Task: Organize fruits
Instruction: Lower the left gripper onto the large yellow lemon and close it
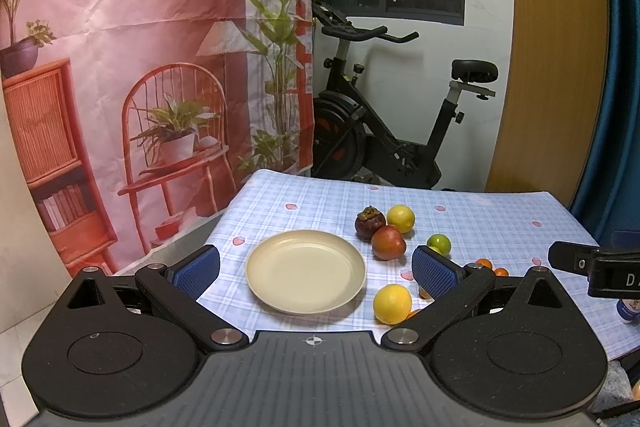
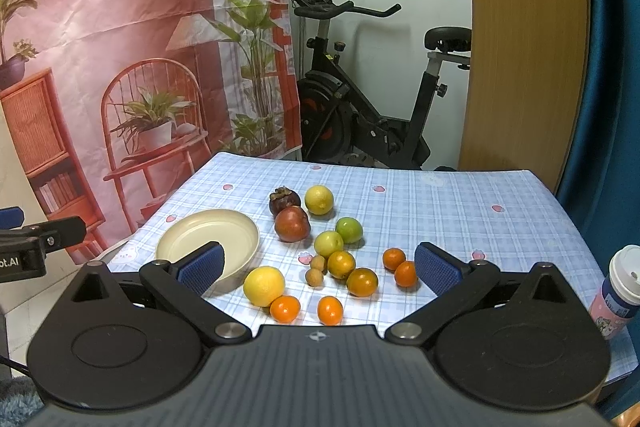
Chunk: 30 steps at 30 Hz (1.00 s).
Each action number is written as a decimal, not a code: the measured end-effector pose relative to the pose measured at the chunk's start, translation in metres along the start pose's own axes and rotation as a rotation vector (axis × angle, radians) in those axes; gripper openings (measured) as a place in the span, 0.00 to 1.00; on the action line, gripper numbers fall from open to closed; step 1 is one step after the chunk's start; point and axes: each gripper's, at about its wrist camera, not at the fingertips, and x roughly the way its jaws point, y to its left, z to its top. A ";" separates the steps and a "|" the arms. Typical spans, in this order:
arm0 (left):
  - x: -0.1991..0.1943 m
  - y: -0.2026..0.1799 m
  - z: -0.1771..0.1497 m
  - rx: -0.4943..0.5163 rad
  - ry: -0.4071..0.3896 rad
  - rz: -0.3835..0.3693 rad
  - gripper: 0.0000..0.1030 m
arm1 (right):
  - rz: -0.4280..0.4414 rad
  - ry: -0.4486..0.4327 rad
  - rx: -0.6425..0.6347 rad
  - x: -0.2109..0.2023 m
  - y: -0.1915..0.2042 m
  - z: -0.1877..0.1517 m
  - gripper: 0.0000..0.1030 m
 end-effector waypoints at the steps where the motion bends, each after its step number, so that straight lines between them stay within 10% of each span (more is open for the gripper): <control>1: 0.001 0.000 0.001 0.001 -0.001 -0.007 1.00 | 0.001 -0.001 0.002 0.000 0.000 -0.001 1.00; 14: 0.079 0.011 0.021 0.019 -0.059 0.043 0.97 | 0.160 -0.172 0.073 0.069 -0.047 0.016 1.00; 30: 0.190 0.008 -0.020 -0.037 0.081 -0.210 0.77 | 0.070 0.008 0.036 0.196 -0.047 -0.013 0.94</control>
